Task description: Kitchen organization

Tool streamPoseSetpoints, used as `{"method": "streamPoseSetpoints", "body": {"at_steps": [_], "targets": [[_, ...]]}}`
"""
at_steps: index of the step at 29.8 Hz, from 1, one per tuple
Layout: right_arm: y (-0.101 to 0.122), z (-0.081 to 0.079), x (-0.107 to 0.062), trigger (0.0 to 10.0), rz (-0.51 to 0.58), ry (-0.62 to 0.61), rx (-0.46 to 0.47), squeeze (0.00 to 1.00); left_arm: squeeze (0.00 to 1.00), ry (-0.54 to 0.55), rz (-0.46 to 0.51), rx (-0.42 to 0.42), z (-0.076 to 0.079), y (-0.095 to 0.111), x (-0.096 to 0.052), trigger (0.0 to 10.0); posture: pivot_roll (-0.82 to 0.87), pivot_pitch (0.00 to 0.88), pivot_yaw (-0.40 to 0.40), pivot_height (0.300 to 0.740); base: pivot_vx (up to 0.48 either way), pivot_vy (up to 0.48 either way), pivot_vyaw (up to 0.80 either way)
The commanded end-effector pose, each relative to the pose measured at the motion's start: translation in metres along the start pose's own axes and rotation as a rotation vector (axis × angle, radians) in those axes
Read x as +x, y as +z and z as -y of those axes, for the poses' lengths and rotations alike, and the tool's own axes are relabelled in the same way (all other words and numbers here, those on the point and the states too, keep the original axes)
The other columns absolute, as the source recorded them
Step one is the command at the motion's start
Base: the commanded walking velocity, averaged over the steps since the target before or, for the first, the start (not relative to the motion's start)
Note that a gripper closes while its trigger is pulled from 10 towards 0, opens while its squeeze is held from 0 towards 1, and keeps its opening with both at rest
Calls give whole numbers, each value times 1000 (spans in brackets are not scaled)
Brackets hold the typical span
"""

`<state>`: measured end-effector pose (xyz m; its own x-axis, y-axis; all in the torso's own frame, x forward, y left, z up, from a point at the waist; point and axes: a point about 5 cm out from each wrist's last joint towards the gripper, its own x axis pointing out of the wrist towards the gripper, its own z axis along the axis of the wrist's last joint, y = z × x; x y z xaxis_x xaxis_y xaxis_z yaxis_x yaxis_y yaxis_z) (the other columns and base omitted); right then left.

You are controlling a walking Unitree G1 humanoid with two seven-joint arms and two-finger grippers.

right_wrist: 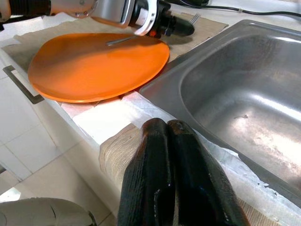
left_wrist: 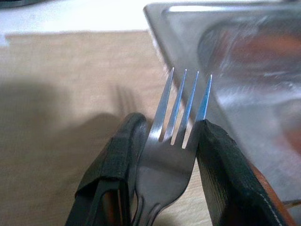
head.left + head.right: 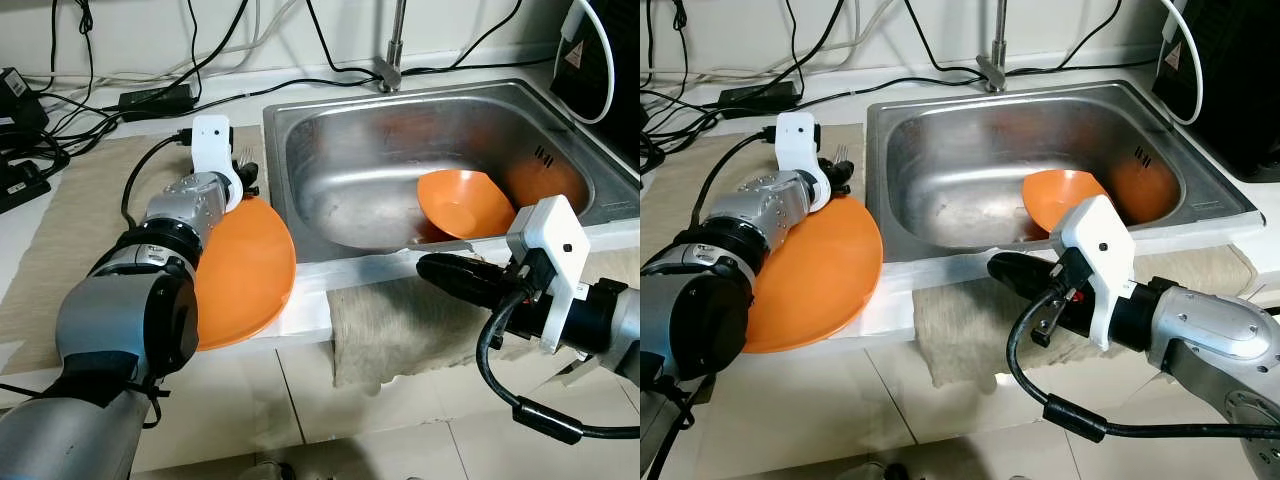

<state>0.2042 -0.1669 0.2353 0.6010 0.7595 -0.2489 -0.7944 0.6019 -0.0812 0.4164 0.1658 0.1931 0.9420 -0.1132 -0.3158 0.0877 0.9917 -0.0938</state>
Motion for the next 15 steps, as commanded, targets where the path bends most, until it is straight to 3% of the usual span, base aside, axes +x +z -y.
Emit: {"method": "streamPoseSetpoints", "body": {"at_steps": [1, 9, 15], "targets": [[-1, -1, 0, 10000, -1, 2, 2, 0, 0, -21, 56, 11, 2, 16, -1, 0, -246, 53, 88, 740, 0, 0, 0], [-8, 6, 6, 10000, -13, -54, -21, 0, 0, -88, 82, 42, 13, 19, -1, 0, -227, 44, 87, 740, 0, 0, 0], [-14, 10, 16, 10000, 5, -119, -34, 0, 0, -122, 74, 56, 8, 16, -2, 0, -186, 38, 84, 740, 0, 0, 0]]}}
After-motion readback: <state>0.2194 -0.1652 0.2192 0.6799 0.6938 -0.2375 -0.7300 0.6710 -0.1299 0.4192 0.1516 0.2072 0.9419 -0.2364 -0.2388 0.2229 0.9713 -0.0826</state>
